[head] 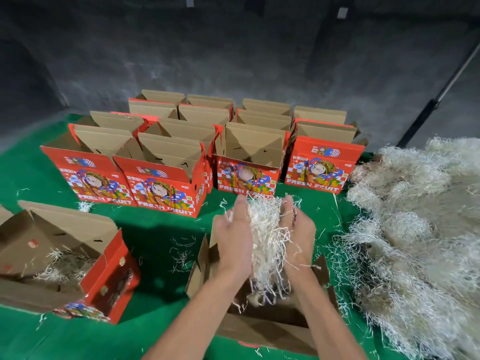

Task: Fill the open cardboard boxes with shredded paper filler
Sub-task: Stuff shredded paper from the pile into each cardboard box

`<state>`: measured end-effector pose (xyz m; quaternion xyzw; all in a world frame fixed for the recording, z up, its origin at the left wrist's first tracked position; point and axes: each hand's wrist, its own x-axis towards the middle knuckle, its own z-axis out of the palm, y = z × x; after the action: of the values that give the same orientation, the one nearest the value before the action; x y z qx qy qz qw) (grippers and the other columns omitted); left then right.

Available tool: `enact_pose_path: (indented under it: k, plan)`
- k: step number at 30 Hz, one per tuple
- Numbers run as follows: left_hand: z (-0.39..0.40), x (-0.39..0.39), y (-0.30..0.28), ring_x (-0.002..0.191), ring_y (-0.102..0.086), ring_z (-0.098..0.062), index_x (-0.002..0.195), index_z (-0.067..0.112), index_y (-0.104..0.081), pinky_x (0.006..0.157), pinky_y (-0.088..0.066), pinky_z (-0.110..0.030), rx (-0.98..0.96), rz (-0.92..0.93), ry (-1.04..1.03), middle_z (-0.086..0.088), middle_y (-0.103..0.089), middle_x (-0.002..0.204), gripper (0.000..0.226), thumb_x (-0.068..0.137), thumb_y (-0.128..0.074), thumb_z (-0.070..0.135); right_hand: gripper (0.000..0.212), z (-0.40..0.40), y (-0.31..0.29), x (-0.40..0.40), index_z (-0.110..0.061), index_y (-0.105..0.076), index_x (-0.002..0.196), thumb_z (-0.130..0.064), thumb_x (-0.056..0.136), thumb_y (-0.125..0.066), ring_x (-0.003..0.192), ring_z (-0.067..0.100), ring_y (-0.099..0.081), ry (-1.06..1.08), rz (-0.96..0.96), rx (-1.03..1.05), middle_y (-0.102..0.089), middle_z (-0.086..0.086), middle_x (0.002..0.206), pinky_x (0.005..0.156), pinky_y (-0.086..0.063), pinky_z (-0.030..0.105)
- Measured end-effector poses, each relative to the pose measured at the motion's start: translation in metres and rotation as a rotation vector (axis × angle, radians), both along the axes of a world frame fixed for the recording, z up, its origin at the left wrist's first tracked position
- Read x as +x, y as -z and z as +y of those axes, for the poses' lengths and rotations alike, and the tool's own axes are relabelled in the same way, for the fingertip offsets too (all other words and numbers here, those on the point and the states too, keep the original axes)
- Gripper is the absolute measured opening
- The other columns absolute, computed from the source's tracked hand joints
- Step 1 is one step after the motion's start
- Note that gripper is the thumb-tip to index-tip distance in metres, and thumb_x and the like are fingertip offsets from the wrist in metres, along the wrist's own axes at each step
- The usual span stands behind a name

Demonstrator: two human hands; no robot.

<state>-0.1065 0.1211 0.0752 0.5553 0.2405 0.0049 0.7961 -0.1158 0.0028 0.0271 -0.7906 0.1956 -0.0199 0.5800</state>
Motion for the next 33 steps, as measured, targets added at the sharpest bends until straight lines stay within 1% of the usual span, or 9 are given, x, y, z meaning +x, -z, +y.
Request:
enact_pose_path:
  k: [3, 8, 12, 15, 18, 22, 26, 28, 33]
  plan:
    - [0.010, 0.034, -0.010, 0.116, -0.046, -0.014, 0.137, 0.032, -0.031, 0.103, -0.030, -0.039, -0.061, -0.038, -0.031, 0.019, -0.047, 0.106, 0.069, 0.085, -0.060, 0.067, 0.054, 0.026, -0.016, -0.006, -0.022, -0.036, 0.053, -0.036, 0.106, -0.043, 0.039, 0.005, -0.027, 0.086, -0.458, -0.114, -0.036, -0.011, 0.042, 0.042, -0.025, 0.017]
    - [0.014, 0.054, -0.011, 0.098, -0.063, -0.001, 0.110, 0.012, -0.060, 0.100, -0.045, -0.041, 0.139, -0.155, -0.033, 0.001, -0.067, 0.102, 0.049, 0.092, -0.057, 0.058, 0.057, 0.038, -0.037, -0.025, -0.024, -0.034, 0.054, -0.047, 0.105, -0.043, 0.041, 0.006, -0.024, 0.049, -0.588, -0.040, -0.031, -0.009, 0.043, 0.041, -0.022, 0.022]
    - [0.013, 0.020, 0.025, 0.047, -0.044, -0.001, 0.068, 0.031, -0.050, 0.054, -0.041, -0.027, 0.162, -0.210, 0.076, 0.011, -0.046, 0.057, 0.034, 0.088, -0.059, 0.057, 0.055, 0.013, -0.056, 0.008, -0.029, -0.038, 0.054, -0.052, 0.103, -0.044, 0.041, 0.006, -0.023, 0.141, -0.565, -0.010, -0.032, -0.010, 0.044, 0.039, -0.021, 0.020]
    - [0.007, -0.006, 0.037, 0.097, -0.059, -0.011, 0.095, 0.050, -0.054, 0.090, -0.045, -0.035, 0.151, 0.027, 0.140, 0.024, -0.054, 0.088, 0.015, 0.089, -0.057, 0.063, 0.056, -0.004, -0.042, 0.029, -0.027, -0.033, 0.052, -0.043, 0.103, -0.049, 0.042, 0.003, -0.021, 0.157, -0.503, 0.019, -0.030, -0.015, 0.044, 0.040, -0.019, 0.014]
    - [0.015, 0.009, 0.026, 0.122, -0.043, -0.017, 0.142, 0.036, -0.033, 0.113, -0.027, -0.052, -0.008, 0.147, 0.051, 0.013, -0.046, 0.135, 0.078, 0.080, -0.068, 0.066, 0.056, -0.005, -0.011, 0.026, -0.027, -0.029, 0.054, -0.049, 0.103, -0.044, 0.046, 0.008, -0.022, 0.151, -0.472, -0.093, -0.026, -0.011, 0.047, 0.045, -0.022, 0.026]
    - [0.033, 0.052, -0.002, 0.120, -0.048, -0.019, 0.143, 0.027, -0.044, 0.116, -0.019, -0.053, -0.051, 0.092, 0.001, 0.008, -0.054, 0.125, 0.054, 0.095, -0.057, 0.049, 0.059, 0.012, 0.029, -0.009, -0.026, -0.035, 0.053, -0.061, 0.101, -0.033, 0.042, 0.005, -0.026, 0.028, -0.437, -0.098, -0.031, -0.006, 0.043, 0.042, -0.026, 0.027]
    - [0.040, 0.071, 0.001, 0.065, -0.040, -0.010, 0.132, 0.023, -0.053, 0.108, -0.034, -0.048, -0.019, 0.151, -0.034, 0.000, -0.050, 0.084, 0.040, 0.097, -0.057, 0.042, 0.053, 0.013, 0.020, -0.034, -0.031, -0.045, 0.057, -0.055, 0.103, -0.037, 0.041, 0.008, -0.032, -0.046, -0.401, -0.122, -0.038, -0.009, 0.044, 0.042, -0.027, 0.026]
    - [0.038, 0.064, 0.008, 0.067, -0.043, -0.012, 0.124, 0.018, -0.048, 0.088, -0.045, -0.041, 0.012, 0.165, 0.003, 0.000, -0.049, 0.078, 0.044, 0.095, -0.059, 0.049, 0.055, 0.004, -0.004, -0.034, -0.025, -0.043, 0.055, -0.051, 0.103, -0.040, 0.039, 0.007, -0.027, -0.009, -0.446, -0.069, -0.035, -0.011, 0.045, 0.038, -0.022, 0.019]
    - [0.021, 0.010, 0.051, 0.093, -0.060, -0.019, 0.136, 0.022, -0.041, 0.087, -0.046, -0.039, 0.141, 0.179, 0.177, -0.004, -0.063, 0.112, 0.038, 0.101, -0.050, 0.032, 0.052, -0.029, -0.053, 0.000, -0.027, -0.032, 0.059, -0.049, 0.104, -0.044, 0.047, 0.009, -0.021, 0.125, -0.540, 0.005, -0.028, -0.012, 0.051, 0.044, -0.018, 0.023]
